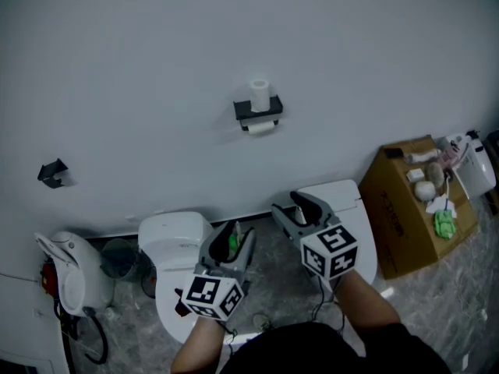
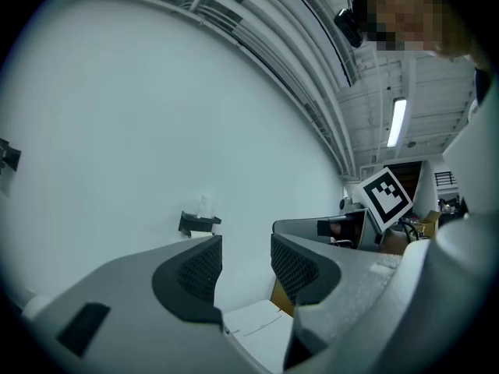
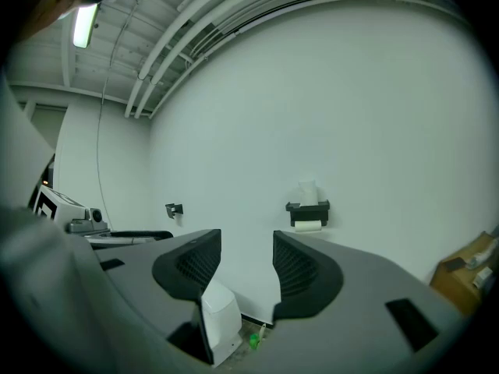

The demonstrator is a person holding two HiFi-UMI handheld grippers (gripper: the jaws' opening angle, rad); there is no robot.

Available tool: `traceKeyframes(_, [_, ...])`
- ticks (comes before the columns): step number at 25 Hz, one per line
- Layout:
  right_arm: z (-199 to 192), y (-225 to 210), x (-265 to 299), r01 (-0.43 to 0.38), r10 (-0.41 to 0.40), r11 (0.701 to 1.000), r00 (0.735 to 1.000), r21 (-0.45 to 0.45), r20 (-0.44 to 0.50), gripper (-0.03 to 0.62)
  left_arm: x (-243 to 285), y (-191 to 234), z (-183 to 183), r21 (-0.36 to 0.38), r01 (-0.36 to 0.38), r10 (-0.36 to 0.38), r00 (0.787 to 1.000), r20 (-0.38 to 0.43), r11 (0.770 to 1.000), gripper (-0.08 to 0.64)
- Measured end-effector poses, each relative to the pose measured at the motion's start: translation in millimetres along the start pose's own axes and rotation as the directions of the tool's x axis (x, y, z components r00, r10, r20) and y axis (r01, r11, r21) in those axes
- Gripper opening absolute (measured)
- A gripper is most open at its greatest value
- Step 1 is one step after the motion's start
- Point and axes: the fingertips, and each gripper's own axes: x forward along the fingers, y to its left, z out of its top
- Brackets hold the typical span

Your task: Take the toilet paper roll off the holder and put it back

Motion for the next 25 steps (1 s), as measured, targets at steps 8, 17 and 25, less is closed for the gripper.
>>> traceKeyframes(8, [-7,-52,-72,-0.022,0.021,1.000,1.000,0.021,0.020,0.184,28,-80,-12,0.013,-0.028,0.028,1.000,-0.013,1.000,0.184])
traceKeyframes(17, [-17,-90,-158,-0.042,0.040,0.998,0.998,0.035,0.051,0.077,23,-173,-23,0.047,-0.089,0.090,0.996,-0.015,0.995,0.184])
traceKeyframes(25, [-36,-92,-189,-0.097,0.096,0.995,0.995,0.025,0.038,-0.002,7,-205,-45,0.035,-0.156,0.157,0.987,-0.028,0.987,0.184])
